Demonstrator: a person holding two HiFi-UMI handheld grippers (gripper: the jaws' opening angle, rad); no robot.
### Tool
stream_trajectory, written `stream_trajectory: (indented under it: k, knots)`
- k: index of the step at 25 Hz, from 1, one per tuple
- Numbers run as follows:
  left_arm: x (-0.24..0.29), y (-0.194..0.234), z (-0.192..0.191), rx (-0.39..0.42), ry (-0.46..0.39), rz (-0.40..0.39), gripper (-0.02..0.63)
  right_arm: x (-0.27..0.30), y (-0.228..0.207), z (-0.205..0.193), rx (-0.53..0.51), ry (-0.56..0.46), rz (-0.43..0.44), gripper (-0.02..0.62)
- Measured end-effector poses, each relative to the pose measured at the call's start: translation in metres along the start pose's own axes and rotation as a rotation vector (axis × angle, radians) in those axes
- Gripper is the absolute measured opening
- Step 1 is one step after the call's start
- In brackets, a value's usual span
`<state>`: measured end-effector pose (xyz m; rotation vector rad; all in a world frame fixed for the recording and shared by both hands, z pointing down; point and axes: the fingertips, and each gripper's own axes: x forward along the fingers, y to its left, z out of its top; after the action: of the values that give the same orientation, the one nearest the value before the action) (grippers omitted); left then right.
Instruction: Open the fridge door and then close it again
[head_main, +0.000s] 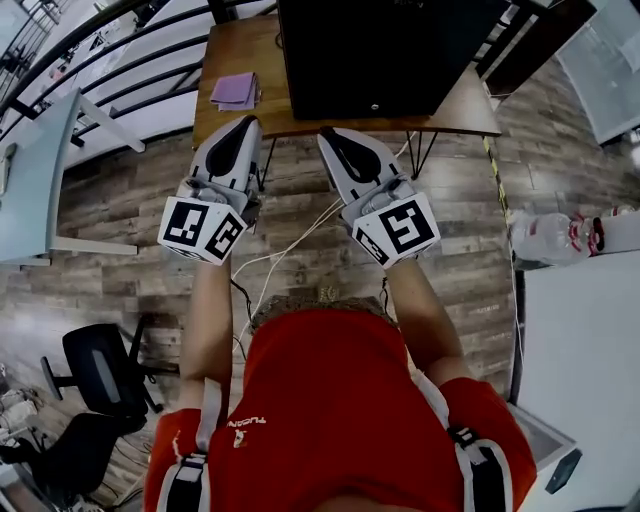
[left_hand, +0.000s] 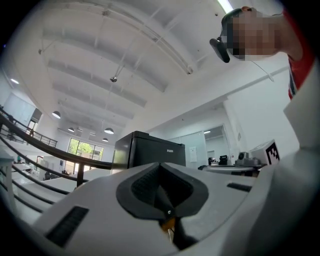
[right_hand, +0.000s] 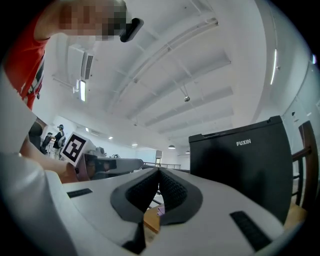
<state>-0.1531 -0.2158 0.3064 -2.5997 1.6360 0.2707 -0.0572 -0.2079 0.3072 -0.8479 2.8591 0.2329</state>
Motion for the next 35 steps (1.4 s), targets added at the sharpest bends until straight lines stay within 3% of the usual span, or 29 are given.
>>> stream_trajectory:
  k: [12,15,20,27,35]
  knots:
    - [0.069,0.052,-0.025,-0.008,0.054,0.005,0.011,0.041,-0.048,-0.014,0.013,0.015,-0.029,0.026]
    - [0.086,0.065,-0.03,-0.021,0.067,-0.019,0.017,0.051,-0.058,-0.018,0.015,0.026,-0.051,0.026]
    - [0.116,0.078,-0.043,-0.033,0.098,-0.096,0.099,0.067,-0.07,-0.023,0.006,0.046,-0.088,0.026]
    - [0.148,0.097,-0.056,-0.027,0.136,-0.157,0.153,0.081,-0.077,-0.029,-0.009,0.074,-0.125,0.026]
    - [0.176,0.105,-0.077,-0.003,0.174,-0.202,0.161,0.078,-0.088,-0.04,-0.024,0.106,-0.173,0.026]
